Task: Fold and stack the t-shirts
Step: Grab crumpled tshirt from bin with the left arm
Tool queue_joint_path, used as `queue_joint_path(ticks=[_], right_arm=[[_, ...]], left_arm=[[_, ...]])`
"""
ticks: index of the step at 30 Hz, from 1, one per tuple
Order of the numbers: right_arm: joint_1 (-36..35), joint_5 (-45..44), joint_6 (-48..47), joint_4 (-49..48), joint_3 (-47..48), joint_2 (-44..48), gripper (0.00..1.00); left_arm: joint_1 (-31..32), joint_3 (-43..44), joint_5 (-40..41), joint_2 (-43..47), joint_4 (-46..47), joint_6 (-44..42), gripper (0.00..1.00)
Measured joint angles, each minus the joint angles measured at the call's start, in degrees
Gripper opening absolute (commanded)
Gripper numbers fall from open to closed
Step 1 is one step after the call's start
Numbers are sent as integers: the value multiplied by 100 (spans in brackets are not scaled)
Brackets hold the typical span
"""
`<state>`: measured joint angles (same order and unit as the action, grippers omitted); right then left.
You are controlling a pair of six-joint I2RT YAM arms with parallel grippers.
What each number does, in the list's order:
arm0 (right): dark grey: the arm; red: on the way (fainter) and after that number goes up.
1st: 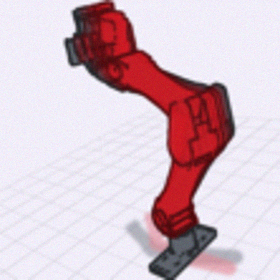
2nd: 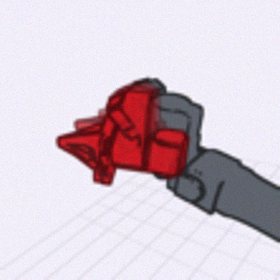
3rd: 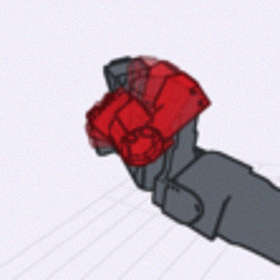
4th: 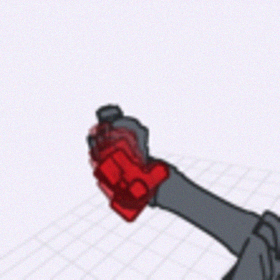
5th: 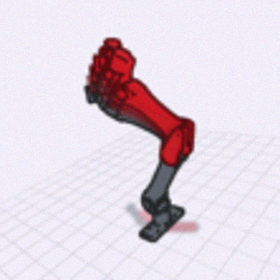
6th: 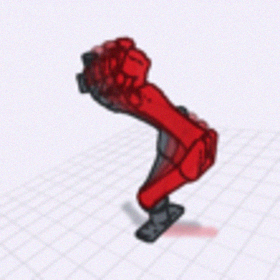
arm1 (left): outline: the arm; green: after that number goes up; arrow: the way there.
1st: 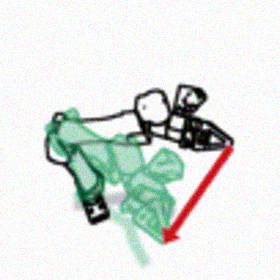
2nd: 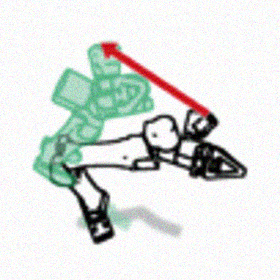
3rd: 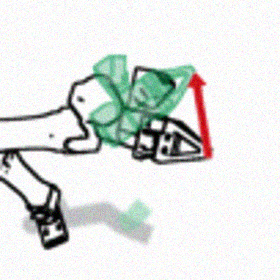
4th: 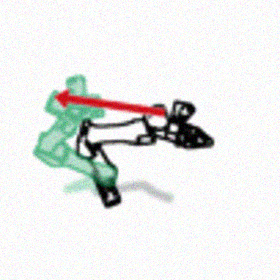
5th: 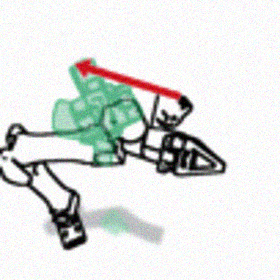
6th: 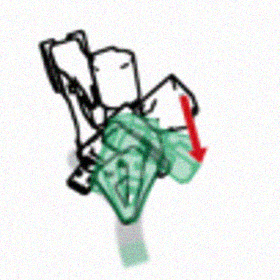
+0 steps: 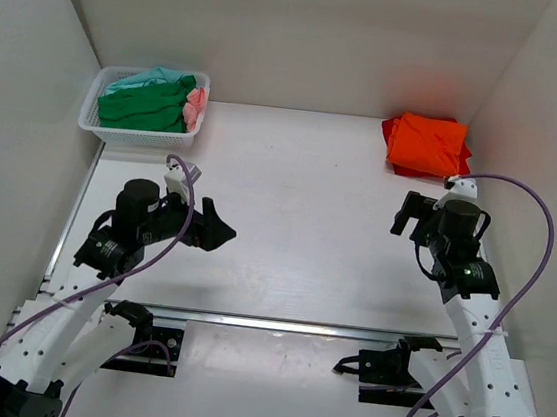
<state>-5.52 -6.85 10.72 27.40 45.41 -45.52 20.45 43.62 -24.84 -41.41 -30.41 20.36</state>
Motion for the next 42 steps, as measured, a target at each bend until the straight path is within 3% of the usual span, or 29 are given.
queue_joint_path(ticks=[6,10,11,12,13,14,15,16,17,18,21,29,34,38,39,40,42], right_arm=[[20,199,-42,-15,-83,-160,99],[-125,247,-42,-81,-83,-402,99],[-162,256,-42,-92,-83,-455,100],[-208,267,-39,-111,-83,-494,99],[-262,269,-39,-140,-83,-542,99],[-319,289,-39,-177,-83,-595,99],[-367,299,-39,-221,-83,-656,99],[-415,337,-39,-234,-72,-730,99],[-459,363,-42,-258,-61,-820,99],[-490,398,-46,-262,-39,-929,99],[-538,483,-116,-278,42,-1266,99],[-448,748,-358,-407,358,-1821,99],[-448,870,-413,-616,490,-2059,99],[-452,999,-435,-662,490,-2192,99],[-448,1029,-435,-693,490,-2203,99],[-446,1049,-433,-730,490,-2205,100],[-439,1078,-433,-793,490,-2208,99]], left_arm=[[46,2,42,413,291,-142,99],[57,-17,494,992,824,-197,99],[26,11,671,986,925,-278,89],[-57,81,841,848,997,-363,71],[-210,236,962,573,1036,-452,33],[-501,516,957,160,1062,-527,5],[-800,815,968,-280,1113,-577,0],[-1189,1276,896,-909,1182,-584,0],[-1574,1716,844,-1482,1316,-549,10],[-1939,2218,782,-2127,1458,-442,39],[-2632,3307,903,-3753,1740,-149,52],[-2940,5904,1432,-7079,1486,33,59],[-2927,7418,1851,-8524,1257,55,66],[-2922,8126,2149,-9405,1224,98,70],[-2922,8231,2218,-9593,1191,114,64],[-2922,8384,2319,-9809,1115,138,52],[-2924,8896,2450,-10349,892,179,45]])
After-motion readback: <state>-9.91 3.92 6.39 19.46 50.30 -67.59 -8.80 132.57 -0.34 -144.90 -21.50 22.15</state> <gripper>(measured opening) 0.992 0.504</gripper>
